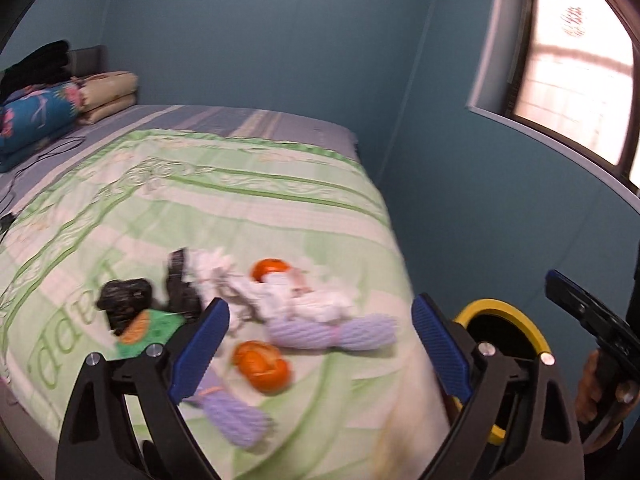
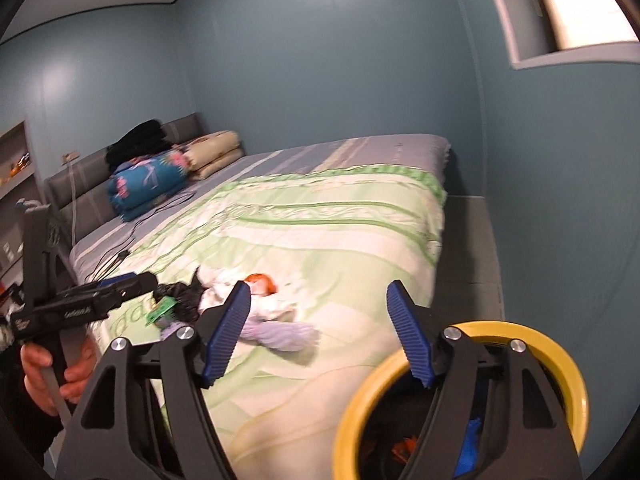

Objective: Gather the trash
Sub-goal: 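Move both open grippers back over the trash pile on the bed, then grasp the green snack packet with the left gripper while the right grasps the lavender foam net, then carry the green packet and lavender foam net in both grippers over the bin, then open the left gripper over the bin while the right gripper releases the foam net, then move both open grippers back toward the remaining trash on the bed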

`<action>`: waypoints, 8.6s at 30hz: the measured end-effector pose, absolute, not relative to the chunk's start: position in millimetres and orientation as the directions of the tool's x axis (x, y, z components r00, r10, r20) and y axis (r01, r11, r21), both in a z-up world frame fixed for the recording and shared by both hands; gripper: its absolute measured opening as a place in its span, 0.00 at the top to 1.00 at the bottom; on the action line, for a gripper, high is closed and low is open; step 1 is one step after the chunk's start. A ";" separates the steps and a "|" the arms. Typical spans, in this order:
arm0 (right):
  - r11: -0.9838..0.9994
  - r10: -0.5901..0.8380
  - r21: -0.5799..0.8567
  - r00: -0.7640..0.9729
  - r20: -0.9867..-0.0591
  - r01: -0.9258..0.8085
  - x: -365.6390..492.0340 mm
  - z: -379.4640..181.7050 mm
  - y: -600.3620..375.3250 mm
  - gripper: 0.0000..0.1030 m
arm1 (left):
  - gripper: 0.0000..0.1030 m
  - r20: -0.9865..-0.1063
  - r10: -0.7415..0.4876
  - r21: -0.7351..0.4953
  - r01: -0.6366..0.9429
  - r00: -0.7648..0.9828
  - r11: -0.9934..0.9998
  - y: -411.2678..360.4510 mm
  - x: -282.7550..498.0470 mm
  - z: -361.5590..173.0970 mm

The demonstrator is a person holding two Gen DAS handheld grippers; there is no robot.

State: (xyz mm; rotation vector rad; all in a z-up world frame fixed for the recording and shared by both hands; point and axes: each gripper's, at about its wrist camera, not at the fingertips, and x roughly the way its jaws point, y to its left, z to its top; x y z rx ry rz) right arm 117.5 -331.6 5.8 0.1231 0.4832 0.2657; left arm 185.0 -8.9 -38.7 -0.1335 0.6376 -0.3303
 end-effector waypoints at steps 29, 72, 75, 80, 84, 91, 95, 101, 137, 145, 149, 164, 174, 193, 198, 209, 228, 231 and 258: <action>0.894 0.232 -0.106 0.651 -0.722 -0.436 212.2 -116.1 -213.5 0.33 | 0.12 -0.679 -0.192 -0.211 0.061 0.708 0.975 82.9 220.9 -129.6; 0.838 0.037 -0.248 0.504 -0.863 -0.486 259.7 -136.1 -170.7 0.76 | 0.85 -0.727 -0.202 -0.242 0.031 0.656 0.970 91.2 252.4 -163.9; 0.845 0.060 -0.223 0.501 -0.863 -0.485 255.4 -131.6 -171.9 0.77 | 0.86 -0.716 -0.209 -0.254 0.030 0.666 0.967 96.4 247.9 -160.2; 0.851 0.100 -0.186 0.499 -0.861 -0.491 241.8 -120.8 -171.4 0.77 | 0.86 -0.700 -0.218 -0.268 0.033 0.680 0.963 103.5 239.0 -152.2; 0.856 0.132 -0.159 0.506 -0.853 -0.492 227.2 -109.2 -173.8 0.77 | 0.87 -0.682 -0.228 -0.279 0.042 0.695 0.959 106.2 227.3 -142.1; 0.863 0.182 -0.121 0.526 -0.831 -0.490 197.6 -88.5 -184.1 0.77 | 0.87 -0.660 -0.229 -0.269 0.059 0.716 0.961 107.0 206.9 -126.5; 0.871 0.199 -0.108 0.546 -0.814 -0.479 184.9 -77.2 -193.9 0.77 | 0.87 -0.644 -0.234 -0.274 0.066 0.728 0.959 106.7 197.4 -117.6; 0.891 0.219 -0.086 0.588 -0.779 -0.446 167.7 -54.4 -211.0 0.77 | 0.87 -0.618 -0.236 -0.277 0.072 0.750 0.958 103.9 187.3 -101.4; 0.992 0.118 0.039 0.796 -0.593 -0.117 102.8 6.9 -377.5 0.75 | 0.86 -0.484 -0.442 -0.122 0.442 0.755 0.889 -82.2 115.3 8.9; 0.998 0.054 0.054 0.797 -0.601 -0.026 99.1 -2.7 -407.2 0.74 | 0.86 -0.524 -0.496 -0.127 0.512 0.692 0.849 -124.1 125.8 -3.3; 0.998 0.029 0.061 0.796 -0.605 0.010 97.7 -6.5 -419.5 0.74 | 0.86 -0.539 -0.534 -0.147 0.552 0.651 0.821 -145.6 131.7 -11.0; 0.989 -0.015 0.102 0.758 -0.652 0.107 102.1 -30.8 -453.2 0.73 | 0.86 -0.630 -0.609 -0.222 0.640 0.481 0.735 -219.2 157.9 -57.7; 0.981 -0.016 0.131 0.726 -0.687 0.145 111.5 -45.5 -468.3 0.71 | 0.86 -0.686 -0.609 -0.260 0.648 0.397 0.715 -248.3 166.1 -93.0; 0.969 -0.031 0.154 0.718 -0.696 0.192 112.4 -47.6 -475.3 0.53 | 0.53 -0.689 -0.623 -0.295 0.643 0.370 0.707 -245.8 167.8 -98.8; 0.968 -0.036 0.157 0.725 -0.688 0.197 110.0 -45.1 -477.5 0.45 | 0.51 -0.679 -0.626 -0.297 0.637 0.384 0.712 -238.9 165.6 -91.7; 0.966 -0.040 0.167 0.751 -0.659 0.198 102.3 -32.4 -480.1 0.39 | 0.41 -0.620 -0.608 -0.274 0.588 0.496 0.761 -189.7 167.2 -57.7; 0.979 0.195 0.168 0.800 -0.567 -0.120 117.7 -2.3 -377.3 0.33 | 0.23 -0.559 -0.445 -0.228 0.387 0.700 0.894 -65.6 179.1 -18.5; 0.969 0.247 0.169 0.783 -0.571 -0.182 125.2 -4.3 -351.0 0.33 | 0.22 -0.555 -0.401 -0.218 0.338 0.729 0.916 -38.2 182.0 -15.5; 0.798 0.489 0.147 0.487 -0.724 -0.584 172.9 -100.3 -121.2 0.31 | 0.18 -0.680 -0.162 -0.252 -0.021 0.715 0.967 128.6 240.9 -119.9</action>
